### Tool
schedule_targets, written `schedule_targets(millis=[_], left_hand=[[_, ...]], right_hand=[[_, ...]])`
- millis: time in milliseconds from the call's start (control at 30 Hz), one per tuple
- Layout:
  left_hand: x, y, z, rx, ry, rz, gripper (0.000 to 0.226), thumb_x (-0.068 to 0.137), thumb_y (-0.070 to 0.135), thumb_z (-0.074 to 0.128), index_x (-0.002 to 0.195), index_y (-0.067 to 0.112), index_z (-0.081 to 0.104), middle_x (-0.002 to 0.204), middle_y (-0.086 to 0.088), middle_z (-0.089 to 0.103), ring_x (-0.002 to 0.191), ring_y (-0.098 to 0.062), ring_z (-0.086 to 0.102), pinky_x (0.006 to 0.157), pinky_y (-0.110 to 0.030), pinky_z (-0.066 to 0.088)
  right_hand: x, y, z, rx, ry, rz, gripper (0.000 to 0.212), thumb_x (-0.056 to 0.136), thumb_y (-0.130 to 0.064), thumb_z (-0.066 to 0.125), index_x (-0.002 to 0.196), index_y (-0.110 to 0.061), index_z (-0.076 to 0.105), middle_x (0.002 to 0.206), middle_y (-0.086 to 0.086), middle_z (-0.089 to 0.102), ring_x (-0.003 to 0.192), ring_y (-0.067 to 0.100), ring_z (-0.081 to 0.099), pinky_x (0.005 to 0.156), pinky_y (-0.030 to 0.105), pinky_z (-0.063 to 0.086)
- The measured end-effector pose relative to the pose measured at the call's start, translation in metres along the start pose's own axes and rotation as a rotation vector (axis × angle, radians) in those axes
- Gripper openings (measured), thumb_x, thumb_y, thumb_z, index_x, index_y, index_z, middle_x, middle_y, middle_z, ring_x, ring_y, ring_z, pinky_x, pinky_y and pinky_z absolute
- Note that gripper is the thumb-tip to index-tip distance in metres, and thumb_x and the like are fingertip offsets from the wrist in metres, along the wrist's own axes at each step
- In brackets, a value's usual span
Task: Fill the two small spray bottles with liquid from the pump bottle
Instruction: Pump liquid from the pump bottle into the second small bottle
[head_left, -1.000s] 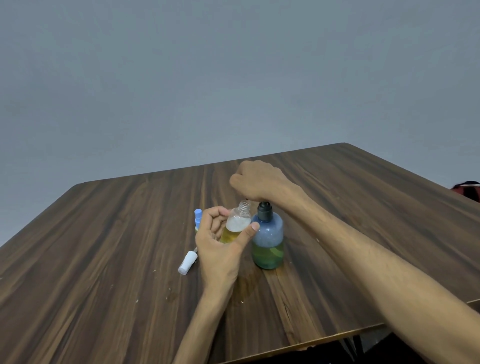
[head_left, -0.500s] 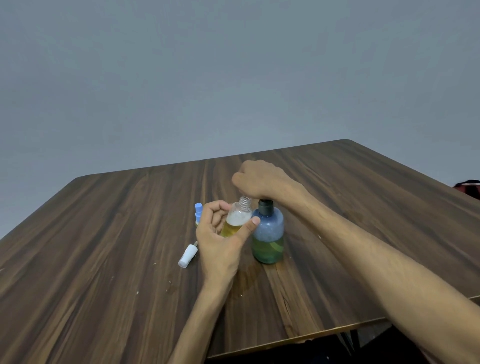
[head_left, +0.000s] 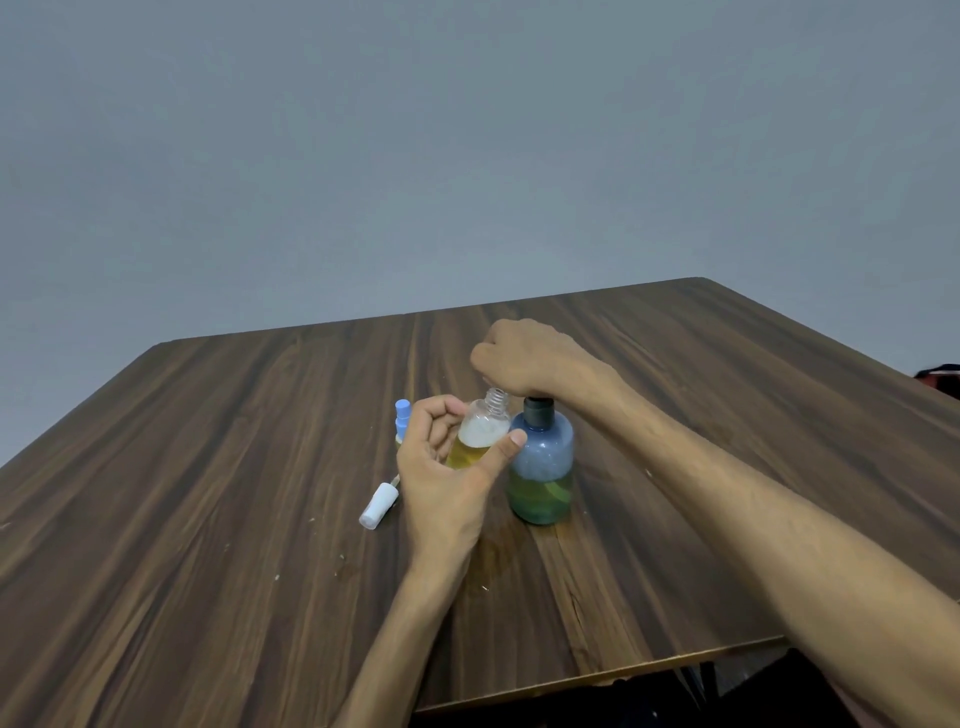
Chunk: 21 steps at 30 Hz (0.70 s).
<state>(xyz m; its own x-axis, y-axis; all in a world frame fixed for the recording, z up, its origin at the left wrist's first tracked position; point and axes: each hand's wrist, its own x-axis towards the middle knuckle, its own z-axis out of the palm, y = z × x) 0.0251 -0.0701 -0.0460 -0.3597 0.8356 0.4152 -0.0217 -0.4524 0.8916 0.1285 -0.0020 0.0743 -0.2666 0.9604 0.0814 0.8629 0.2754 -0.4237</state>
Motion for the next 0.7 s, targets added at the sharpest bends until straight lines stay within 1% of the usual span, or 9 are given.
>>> schedule_targets(millis=[100,233,300,367,500,633,700], left_hand=[[0.0002,0.0000,-0.0003,-0.006,0.006,0.000,0.055,0.064,0.015,0.097,0.105,0.010,0.061,0.097,-0.003,0.079,0.093,-0.015,0.076,0.082,-0.026,0.060],[0.0009,-0.0027,-0.0004,0.010,-0.003,-0.012,0.053,0.068,0.006,0.098,0.105,0.009,0.061,0.093,0.003,0.078,0.090,-0.012,0.075,0.082,-0.025,0.060],[0.0009,-0.0031,-0.0012,0.009,0.003,-0.009,0.051,0.069,0.003,0.096,0.105,0.009,0.061,0.093,0.003,0.078,0.091,-0.012,0.075,0.082,-0.025,0.060],[0.0012,-0.0026,-0.0013,0.003,0.001,-0.009,0.050,0.068,0.005,0.096,0.104,0.010,0.062,0.094,0.002,0.078,0.092,-0.013,0.075,0.082,-0.025,0.060],[0.0008,-0.0026,-0.0007,0.010,-0.001,-0.009,0.050,0.069,0.003,0.096,0.105,0.009,0.062,0.093,0.002,0.078,0.091,-0.013,0.075,0.082,-0.025,0.060],[0.0008,-0.0032,-0.0013,-0.001,0.001,-0.007,0.051,0.068,0.006,0.096,0.104,0.010,0.061,0.095,0.004,0.078,0.093,-0.012,0.075,0.083,-0.024,0.060],[0.0013,-0.0036,-0.0008,-0.002,-0.002,-0.008,0.050,0.068,0.007,0.096,0.104,0.011,0.061,0.095,0.004,0.078,0.093,-0.012,0.075,0.082,-0.024,0.059]], right_hand=[[0.0006,-0.0017,-0.0045,0.002,0.027,-0.023,0.030,0.095,-0.024,0.043,0.067,-0.015,0.048,0.068,0.000,0.052,0.062,0.018,0.044,0.057,0.033,0.031],[0.0002,0.0016,0.0012,0.007,-0.005,0.018,0.028,0.095,-0.024,0.043,0.070,-0.014,0.050,0.073,0.002,0.056,0.065,0.019,0.047,0.059,0.034,0.034],[-0.0009,-0.0004,-0.0001,-0.007,0.039,-0.005,0.030,0.095,-0.025,0.043,0.068,-0.015,0.049,0.071,0.001,0.055,0.063,0.019,0.047,0.057,0.034,0.031],[-0.0006,-0.0011,-0.0018,0.005,0.070,-0.020,0.030,0.095,-0.025,0.044,0.068,-0.015,0.049,0.070,0.000,0.056,0.064,0.019,0.047,0.056,0.033,0.030],[-0.0009,0.0017,0.0008,-0.002,0.009,0.013,0.030,0.096,-0.026,0.042,0.070,-0.015,0.051,0.074,0.001,0.056,0.066,0.020,0.048,0.057,0.033,0.032],[0.0002,-0.0015,-0.0034,0.007,0.054,-0.020,0.029,0.095,-0.026,0.044,0.069,-0.014,0.051,0.071,0.000,0.057,0.064,0.019,0.048,0.057,0.033,0.031],[0.0011,0.0009,-0.0012,0.017,0.046,-0.006,0.029,0.095,-0.025,0.044,0.068,-0.014,0.049,0.070,0.000,0.055,0.064,0.020,0.047,0.056,0.033,0.031]])
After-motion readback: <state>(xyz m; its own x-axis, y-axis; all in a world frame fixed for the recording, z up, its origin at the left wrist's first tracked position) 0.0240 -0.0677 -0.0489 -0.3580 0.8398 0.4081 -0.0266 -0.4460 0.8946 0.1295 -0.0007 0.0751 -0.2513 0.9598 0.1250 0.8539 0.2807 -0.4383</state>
